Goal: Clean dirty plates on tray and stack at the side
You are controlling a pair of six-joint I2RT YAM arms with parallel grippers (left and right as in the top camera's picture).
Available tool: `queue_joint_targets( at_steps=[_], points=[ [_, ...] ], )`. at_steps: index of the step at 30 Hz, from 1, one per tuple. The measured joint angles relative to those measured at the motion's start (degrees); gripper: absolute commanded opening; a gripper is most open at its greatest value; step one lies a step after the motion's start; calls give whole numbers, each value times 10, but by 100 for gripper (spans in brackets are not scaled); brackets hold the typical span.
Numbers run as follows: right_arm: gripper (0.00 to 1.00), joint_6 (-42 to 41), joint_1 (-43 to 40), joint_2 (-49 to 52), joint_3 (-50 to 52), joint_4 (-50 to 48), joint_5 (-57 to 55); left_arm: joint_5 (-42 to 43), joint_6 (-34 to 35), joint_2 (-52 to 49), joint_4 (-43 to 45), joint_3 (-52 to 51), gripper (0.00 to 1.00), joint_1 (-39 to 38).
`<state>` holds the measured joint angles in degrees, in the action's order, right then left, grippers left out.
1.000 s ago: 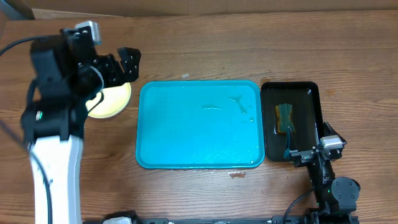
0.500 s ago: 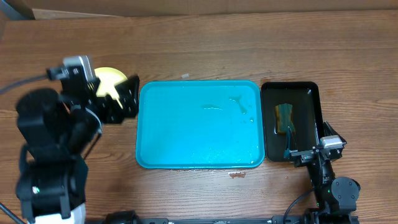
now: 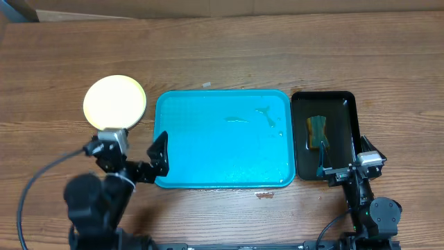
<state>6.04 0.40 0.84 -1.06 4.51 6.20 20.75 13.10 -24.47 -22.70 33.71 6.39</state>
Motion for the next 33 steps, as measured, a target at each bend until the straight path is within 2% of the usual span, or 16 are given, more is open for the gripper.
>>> queue_joint_targets(
  at_steps=[2,3,5,11,20,33],
  points=[
    [100,0,0,0,0,0,0,-1,-1,51,103,-56,100,0],
    [100,0,0,0,0,0,0,-2,-1,62,116,-64,100,0],
    [100,0,0,0,0,0,0,-6,0,97,210,-98,100,0],
    [100,0,0,0,0,0,0,-27,1,169,382,-156,100,0],
    [100,0,0,0,0,0,0,-55,19,233,397,-206,100,0],
    [100,0,0,0,0,0,0,-70,48,235,433,-291,100,-4]
  ],
)
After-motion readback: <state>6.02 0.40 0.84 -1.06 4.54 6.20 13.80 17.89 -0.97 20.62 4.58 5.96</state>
